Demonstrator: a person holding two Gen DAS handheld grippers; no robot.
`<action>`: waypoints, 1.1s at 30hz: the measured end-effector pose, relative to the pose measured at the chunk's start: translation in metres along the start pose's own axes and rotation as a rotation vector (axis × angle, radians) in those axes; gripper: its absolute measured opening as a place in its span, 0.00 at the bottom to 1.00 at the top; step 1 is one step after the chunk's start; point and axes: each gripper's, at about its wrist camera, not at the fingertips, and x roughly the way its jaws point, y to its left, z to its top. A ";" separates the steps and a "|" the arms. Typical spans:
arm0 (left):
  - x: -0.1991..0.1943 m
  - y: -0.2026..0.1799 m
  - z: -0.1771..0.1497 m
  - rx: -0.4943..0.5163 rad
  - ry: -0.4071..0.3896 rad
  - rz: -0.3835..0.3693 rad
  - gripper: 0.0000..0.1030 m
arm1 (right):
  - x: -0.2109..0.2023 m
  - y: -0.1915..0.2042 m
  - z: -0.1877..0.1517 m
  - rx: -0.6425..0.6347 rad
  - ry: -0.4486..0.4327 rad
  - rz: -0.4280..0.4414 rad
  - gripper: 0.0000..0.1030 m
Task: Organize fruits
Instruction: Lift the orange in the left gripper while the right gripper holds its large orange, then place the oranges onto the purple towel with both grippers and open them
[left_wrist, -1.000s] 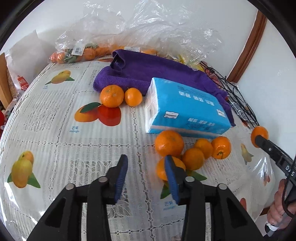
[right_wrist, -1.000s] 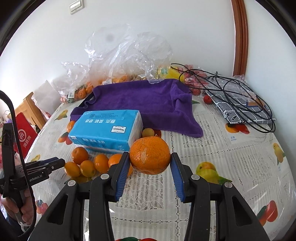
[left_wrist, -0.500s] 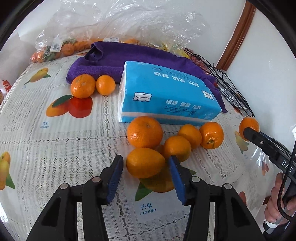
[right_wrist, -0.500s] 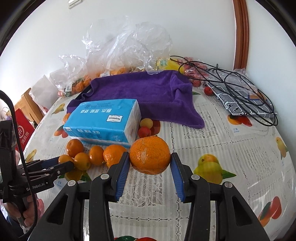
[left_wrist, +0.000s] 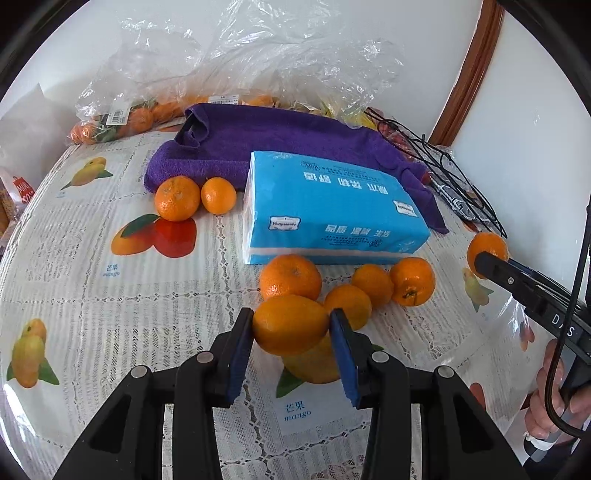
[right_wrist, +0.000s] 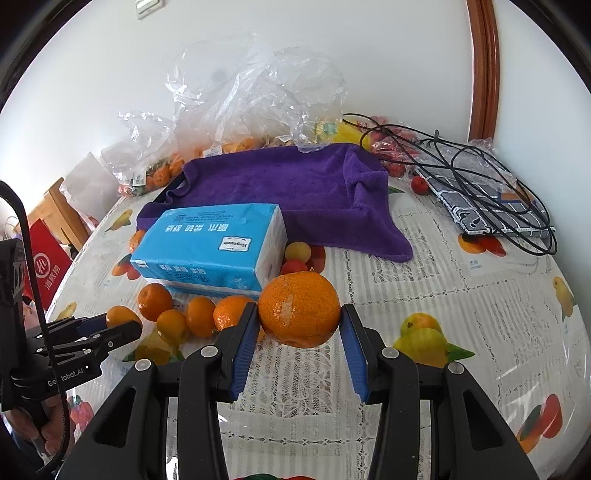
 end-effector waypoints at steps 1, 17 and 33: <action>-0.003 -0.001 0.003 0.001 -0.008 0.003 0.39 | -0.002 0.002 0.003 -0.004 -0.005 0.001 0.43; -0.024 -0.014 0.071 0.018 -0.069 -0.002 0.39 | -0.008 0.021 0.060 -0.050 -0.055 0.029 0.43; -0.002 0.005 0.140 -0.006 -0.094 0.040 0.39 | 0.037 0.024 0.119 -0.077 -0.081 0.049 0.43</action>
